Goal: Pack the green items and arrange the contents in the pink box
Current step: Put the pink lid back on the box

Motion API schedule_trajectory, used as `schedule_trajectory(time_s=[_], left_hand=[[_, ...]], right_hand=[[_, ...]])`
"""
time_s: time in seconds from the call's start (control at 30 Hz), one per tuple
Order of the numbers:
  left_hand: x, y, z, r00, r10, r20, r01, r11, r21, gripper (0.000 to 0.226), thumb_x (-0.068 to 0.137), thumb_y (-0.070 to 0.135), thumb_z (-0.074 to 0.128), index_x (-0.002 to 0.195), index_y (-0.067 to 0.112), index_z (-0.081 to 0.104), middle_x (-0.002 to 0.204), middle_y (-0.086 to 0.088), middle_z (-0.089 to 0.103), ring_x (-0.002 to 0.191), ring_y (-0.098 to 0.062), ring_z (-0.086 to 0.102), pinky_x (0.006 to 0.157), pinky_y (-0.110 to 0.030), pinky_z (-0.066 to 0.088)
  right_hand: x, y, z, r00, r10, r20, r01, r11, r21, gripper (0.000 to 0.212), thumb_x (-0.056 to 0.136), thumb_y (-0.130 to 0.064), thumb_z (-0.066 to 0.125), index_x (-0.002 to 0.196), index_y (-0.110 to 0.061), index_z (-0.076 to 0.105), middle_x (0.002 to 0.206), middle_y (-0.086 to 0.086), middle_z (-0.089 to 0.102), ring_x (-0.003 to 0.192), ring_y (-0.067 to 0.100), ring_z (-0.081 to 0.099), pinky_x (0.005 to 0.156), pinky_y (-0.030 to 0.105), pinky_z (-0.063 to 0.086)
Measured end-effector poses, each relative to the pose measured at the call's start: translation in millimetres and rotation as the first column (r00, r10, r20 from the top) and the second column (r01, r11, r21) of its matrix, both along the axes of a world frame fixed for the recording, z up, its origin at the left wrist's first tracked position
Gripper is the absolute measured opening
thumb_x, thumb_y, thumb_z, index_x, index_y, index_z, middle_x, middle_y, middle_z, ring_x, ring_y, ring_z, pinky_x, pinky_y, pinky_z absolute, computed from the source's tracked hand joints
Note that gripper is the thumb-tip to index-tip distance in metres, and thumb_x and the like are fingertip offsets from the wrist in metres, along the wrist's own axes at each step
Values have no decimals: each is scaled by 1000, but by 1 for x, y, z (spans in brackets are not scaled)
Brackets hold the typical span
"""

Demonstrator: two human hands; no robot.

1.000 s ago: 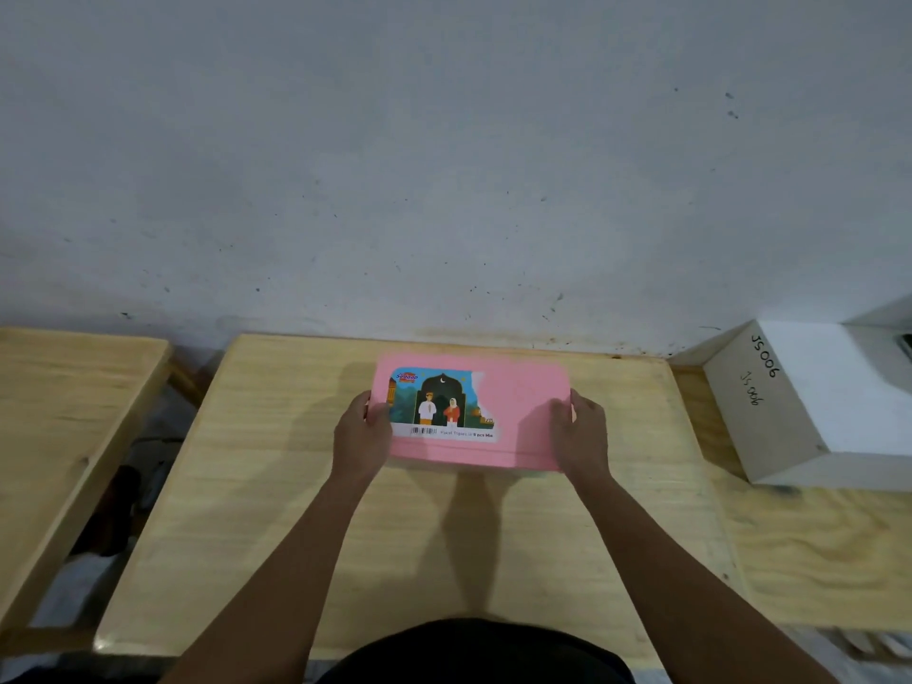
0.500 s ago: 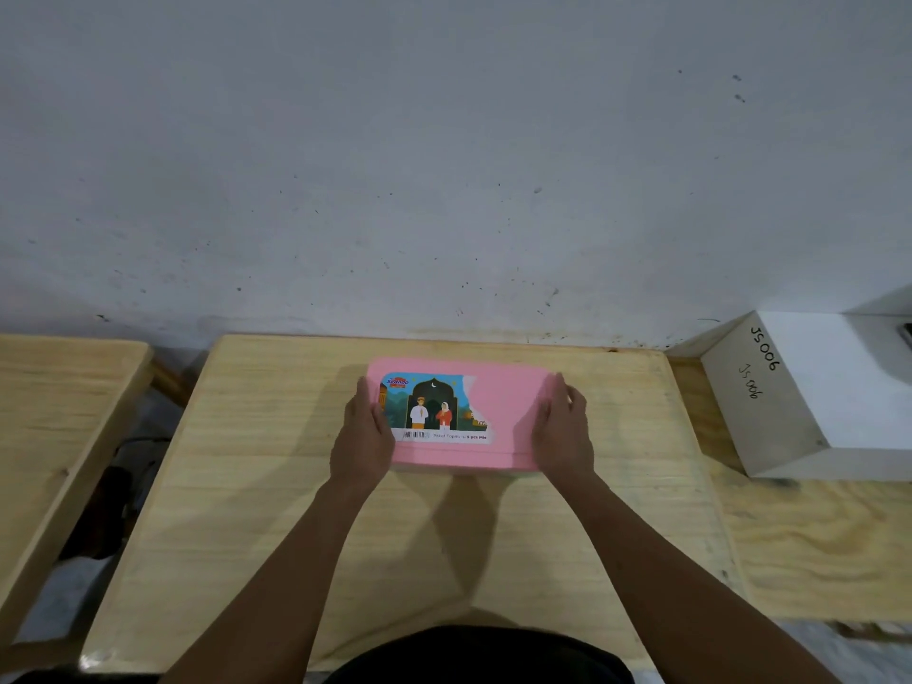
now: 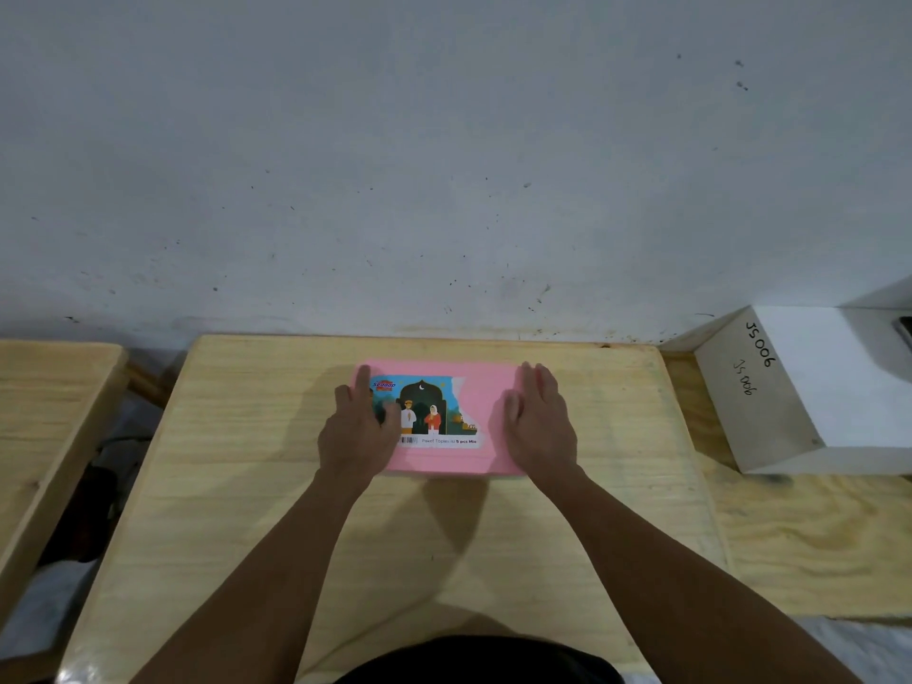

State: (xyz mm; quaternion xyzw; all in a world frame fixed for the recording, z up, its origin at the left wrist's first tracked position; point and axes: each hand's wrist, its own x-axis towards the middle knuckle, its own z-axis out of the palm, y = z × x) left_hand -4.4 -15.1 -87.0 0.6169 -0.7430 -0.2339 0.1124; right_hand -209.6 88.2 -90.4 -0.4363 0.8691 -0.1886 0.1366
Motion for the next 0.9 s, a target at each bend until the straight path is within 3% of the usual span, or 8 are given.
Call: schedule_trajectory(time_s=[0.1, 0.4, 0.67, 0.77, 0.83, 0.9], left_hand=[[1, -2, -5, 999, -22, 49, 23, 1000, -11, 63, 93, 52, 35, 148, 33, 11, 110, -11, 45, 69, -27, 60, 60, -38, 57], [-1, -4, 0, 996, -21, 87, 20, 1000, 11, 66, 92, 53, 39, 149, 35, 11, 107, -8, 49, 70, -15, 50, 48, -21, 33], [3, -8, 4, 1000, 13, -15, -11, 993, 120, 65, 87, 56, 41, 144, 48, 11, 99, -5, 55, 78, -23, 61, 66, -34, 51], [12, -4, 3, 995, 32, -97, -19, 991, 130, 59, 92, 50, 36, 146, 46, 12, 98, 0, 64, 80, -21, 61, 74, -34, 51], [15, 2, 4, 970, 158, -183, -125, 976, 179, 58, 96, 46, 37, 149, 38, 15, 98, -5, 65, 83, -25, 61, 80, -35, 51], [15, 10, 9, 933, 247, -262, -187, 954, 234, 60, 98, 44, 39, 151, 29, 15, 97, -7, 63, 80, -22, 59, 79, -33, 49]], right_hand=[[4, 1, -1, 999, -15, -38, 14, 1000, -12, 53, 101, -37, 29, 148, -15, 27, 156, 10, 27, 131, 34, 43, 91, 48, 51], [4, 0, -10, 995, -31, -98, 29, 999, -28, 54, 100, -43, 28, 148, -18, 27, 157, 8, 29, 131, 32, 46, 87, 48, 53], [-1, 0, -4, 1000, 5, 3, -5, 999, -53, 56, 101, -41, 33, 149, -14, 27, 159, 10, 23, 134, 32, 42, 97, 45, 48], [-12, 4, -11, 964, -16, 265, 48, 992, -113, 51, 97, -42, 38, 145, -24, 30, 145, -3, 35, 126, 17, 45, 86, 40, 48], [-19, 10, -16, 837, -121, 534, 218, 968, -123, 52, 92, -48, 45, 142, -43, 30, 120, -5, 51, 107, 17, 55, 85, 39, 47], [-22, 16, -18, 749, -169, 640, 294, 951, -93, 40, 88, -48, 47, 128, -44, 47, 107, -5, 66, 98, 20, 64, 82, 40, 52]])
